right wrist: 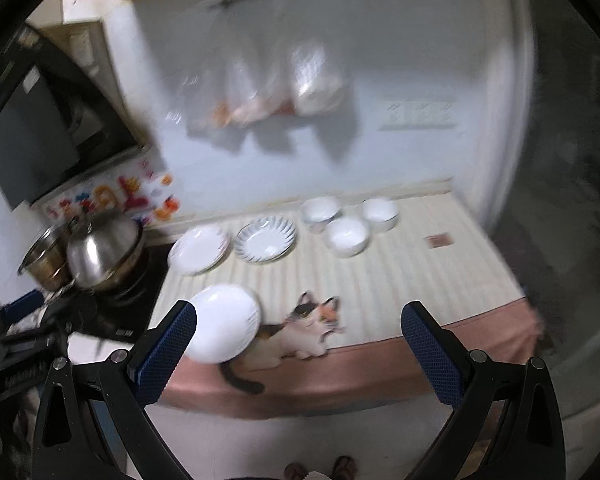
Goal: Organize plates and bowls
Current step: 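Reach both grippers to the grey-swirl white plate and grip its rim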
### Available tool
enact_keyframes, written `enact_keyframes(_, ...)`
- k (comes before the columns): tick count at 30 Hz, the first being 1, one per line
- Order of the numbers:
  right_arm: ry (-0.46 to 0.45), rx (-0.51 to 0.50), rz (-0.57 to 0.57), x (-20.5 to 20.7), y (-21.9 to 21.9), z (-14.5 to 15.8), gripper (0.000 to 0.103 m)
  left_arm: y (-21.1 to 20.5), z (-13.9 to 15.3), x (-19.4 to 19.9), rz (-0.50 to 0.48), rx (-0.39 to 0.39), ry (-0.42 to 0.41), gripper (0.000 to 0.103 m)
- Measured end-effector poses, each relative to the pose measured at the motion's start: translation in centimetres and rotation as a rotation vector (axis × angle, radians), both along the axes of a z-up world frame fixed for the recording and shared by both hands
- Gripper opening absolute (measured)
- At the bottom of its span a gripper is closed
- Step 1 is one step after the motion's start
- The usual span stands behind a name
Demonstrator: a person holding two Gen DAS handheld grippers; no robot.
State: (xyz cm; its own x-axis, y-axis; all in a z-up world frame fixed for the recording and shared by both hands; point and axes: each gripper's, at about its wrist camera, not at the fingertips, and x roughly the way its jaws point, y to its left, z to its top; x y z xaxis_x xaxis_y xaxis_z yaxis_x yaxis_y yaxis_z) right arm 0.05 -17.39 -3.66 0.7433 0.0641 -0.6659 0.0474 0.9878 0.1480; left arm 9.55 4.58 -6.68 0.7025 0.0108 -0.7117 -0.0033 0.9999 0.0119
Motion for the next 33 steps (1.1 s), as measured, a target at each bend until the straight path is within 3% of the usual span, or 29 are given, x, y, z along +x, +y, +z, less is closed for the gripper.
enact_keyframes(5, 0.141, 0.118, 0.073, 6.6, 2.6, -7.0, 0.103, 5.2, -6.3, 5.7, 0.085, -0.042, 0.118, 0.103)
enact_keyframes(7, 0.218, 0.129, 0.094, 9.6, 3.7, -10.3, 0.103, 6.9, -9.2, 8.3, 0.115, -0.075, 0.181, 0.103)
enact_keyframes(12, 0.371, 0.169, 0.145, 17.4, 5.2, -19.5, 0.103, 9.0, -16.3, 13.7, 0.14, -0.07, 0.322, 0.103)
enact_keyframes(16, 0.495, 0.239, 0.19, 23.5, 5.6, -26.8, 0.101, 10.9, -23.6, 17.9, 0.152, -0.168, 0.499, 0.1)
enact_keyframes(18, 0.549, 0.246, 0.207, 25.9, 5.7, -29.7, 0.097, 11.3, -25.9, 18.9, 0.16, -0.212, 0.543, 0.095)
enact_keyframes(20, 0.595, 0.262, 0.234, 28.2, 6.3, -32.2, 0.083, 11.3, -28.4, 20.0, 0.166, -0.256, 0.597, 0.085)
enact_keyframes(24, 0.682, 0.302, 0.308, 31.4, 7.9, -36.1, 0.068, 10.6, -31.5, 21.4, 0.144, -0.312, 0.676, 0.067)
enact_keyframes(26, 0.699, 0.301, 0.356, 32.2, 8.9, -36.9, 0.057, 10.1, -32.5, 21.9, 0.125, -0.326, 0.7, 0.053)
enact_keyframes(27, 0.71, 0.289, 0.381, 32.7, 9.5, -37.5, 0.053, 9.7, -32.9, 22.1, 0.118, -0.326, 0.716, 0.05)
enact_keyframes(29, 0.741, 0.282, 0.41, 33.0, 10.3, -38.3, 0.028, 9.1, -32.9, 22.2, 0.108, -0.307, 0.7, 0.047)
enact_keyframes(30, 0.756, 0.285, 0.422, 33.0, 10.8, -38.6, 0.021, 8.9, -33.0, 22.3, 0.108, -0.294, 0.703, 0.047)
enact_keyframes(31, 0.765, 0.282, 0.431, 33.2, 11.1, -39.1, 0.016, 8.8, -33.0, 22.3, 0.112, -0.284, 0.702, 0.047)
enact_keyframes(33, 0.74, 0.249, 0.439, 33.1, 11.7, -38.9, 0.016, 8.6, -33.0, 22.2, 0.119, -0.281, 0.703, 0.047)
